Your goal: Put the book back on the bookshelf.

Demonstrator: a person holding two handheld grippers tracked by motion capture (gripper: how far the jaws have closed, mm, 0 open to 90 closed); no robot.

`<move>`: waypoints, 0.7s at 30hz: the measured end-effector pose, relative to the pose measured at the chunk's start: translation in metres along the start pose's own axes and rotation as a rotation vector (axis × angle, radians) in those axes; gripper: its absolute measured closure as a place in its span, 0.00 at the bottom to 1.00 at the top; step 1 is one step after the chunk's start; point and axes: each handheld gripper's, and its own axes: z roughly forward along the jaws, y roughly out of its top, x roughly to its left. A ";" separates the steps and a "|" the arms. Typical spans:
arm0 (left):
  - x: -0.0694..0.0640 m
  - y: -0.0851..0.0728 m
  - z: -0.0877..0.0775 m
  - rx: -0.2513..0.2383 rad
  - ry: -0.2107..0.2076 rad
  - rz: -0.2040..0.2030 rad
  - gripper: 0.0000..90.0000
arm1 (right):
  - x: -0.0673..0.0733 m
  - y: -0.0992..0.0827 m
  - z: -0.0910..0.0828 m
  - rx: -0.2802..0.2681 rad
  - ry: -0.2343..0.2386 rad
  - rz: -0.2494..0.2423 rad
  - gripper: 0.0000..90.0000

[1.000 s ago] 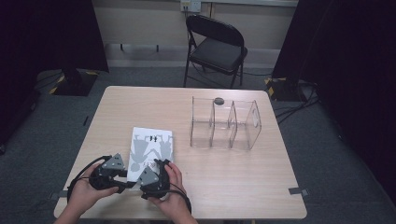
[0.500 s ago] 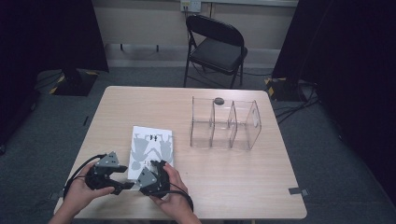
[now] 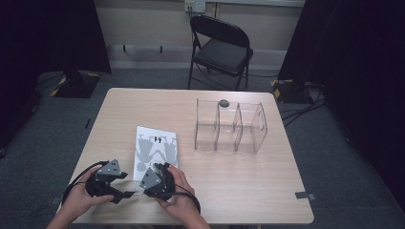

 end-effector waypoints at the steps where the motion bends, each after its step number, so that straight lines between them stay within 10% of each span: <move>1: -0.001 0.000 0.000 0.001 0.001 -0.002 0.25 | -0.001 0.000 -0.001 -0.001 0.001 0.006 0.46; 21: 0.002 -0.004 0.006 0.035 -0.024 -0.008 0.25 | -0.010 0.006 -0.006 0.022 0.008 0.001 0.51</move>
